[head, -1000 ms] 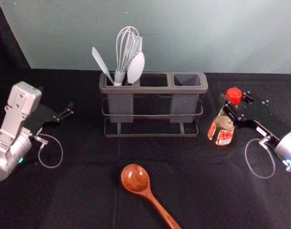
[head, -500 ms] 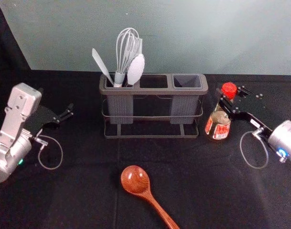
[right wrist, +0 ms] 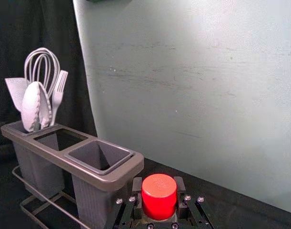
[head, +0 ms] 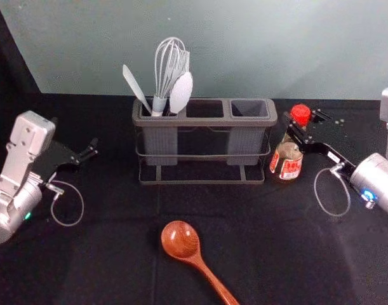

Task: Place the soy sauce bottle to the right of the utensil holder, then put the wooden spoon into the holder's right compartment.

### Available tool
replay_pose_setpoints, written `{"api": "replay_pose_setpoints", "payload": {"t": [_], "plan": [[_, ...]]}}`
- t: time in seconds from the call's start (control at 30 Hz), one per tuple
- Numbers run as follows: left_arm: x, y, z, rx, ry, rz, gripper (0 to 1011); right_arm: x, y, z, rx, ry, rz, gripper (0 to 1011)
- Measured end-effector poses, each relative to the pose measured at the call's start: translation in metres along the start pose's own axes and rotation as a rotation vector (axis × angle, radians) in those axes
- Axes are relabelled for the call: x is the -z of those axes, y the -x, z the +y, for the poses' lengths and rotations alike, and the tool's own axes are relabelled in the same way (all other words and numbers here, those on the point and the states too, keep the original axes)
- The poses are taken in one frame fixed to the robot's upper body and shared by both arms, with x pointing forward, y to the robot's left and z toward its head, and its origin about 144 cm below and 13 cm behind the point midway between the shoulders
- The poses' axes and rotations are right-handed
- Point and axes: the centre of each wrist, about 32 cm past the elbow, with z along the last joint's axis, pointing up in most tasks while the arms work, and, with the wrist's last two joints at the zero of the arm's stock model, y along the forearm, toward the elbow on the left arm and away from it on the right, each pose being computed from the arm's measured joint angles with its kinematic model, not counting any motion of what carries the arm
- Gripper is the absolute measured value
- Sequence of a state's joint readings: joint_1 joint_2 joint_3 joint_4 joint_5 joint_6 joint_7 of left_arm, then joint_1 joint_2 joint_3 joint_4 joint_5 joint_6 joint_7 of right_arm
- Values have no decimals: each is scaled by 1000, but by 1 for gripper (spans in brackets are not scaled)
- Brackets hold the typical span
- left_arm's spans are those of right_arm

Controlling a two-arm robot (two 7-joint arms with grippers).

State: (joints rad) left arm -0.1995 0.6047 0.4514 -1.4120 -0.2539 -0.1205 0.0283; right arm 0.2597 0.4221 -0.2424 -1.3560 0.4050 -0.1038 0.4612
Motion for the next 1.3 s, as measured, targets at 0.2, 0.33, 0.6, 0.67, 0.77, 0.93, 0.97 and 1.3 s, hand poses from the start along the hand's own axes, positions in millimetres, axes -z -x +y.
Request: {"api": "replay_pose_setpoints", "payload": {"t": [0.2, 0.33, 0.6, 0.67, 0.77, 0.93, 0.97, 1.3], "plan": [[0, 0, 0, 0, 0, 0, 1011, 3, 0, 2, 5, -2, 6, 393], [0, 0, 0, 0, 0, 0, 1011, 4, 0, 3, 8, -3, 9, 393], [0, 0, 0, 0, 0, 0, 1011, 4, 1, 4, 16, -11, 17, 436], [0, 0, 0, 0, 0, 0, 1011, 3, 2, 4, 20, -15, 18, 520], [0, 0, 0, 0, 0, 0, 1011, 2, 2, 3, 21, -22, 17, 600], [0, 0, 0, 0, 0, 0, 1011, -7, 2, -2, 32, -43, 4, 757], [0, 0, 0, 0, 0, 0, 1011, -9, 2, -5, 35, -50, 0, 773], [0, 0, 0, 0, 0, 0, 1011, -23, 11, -21, 42, -81, -25, 1000]]}}
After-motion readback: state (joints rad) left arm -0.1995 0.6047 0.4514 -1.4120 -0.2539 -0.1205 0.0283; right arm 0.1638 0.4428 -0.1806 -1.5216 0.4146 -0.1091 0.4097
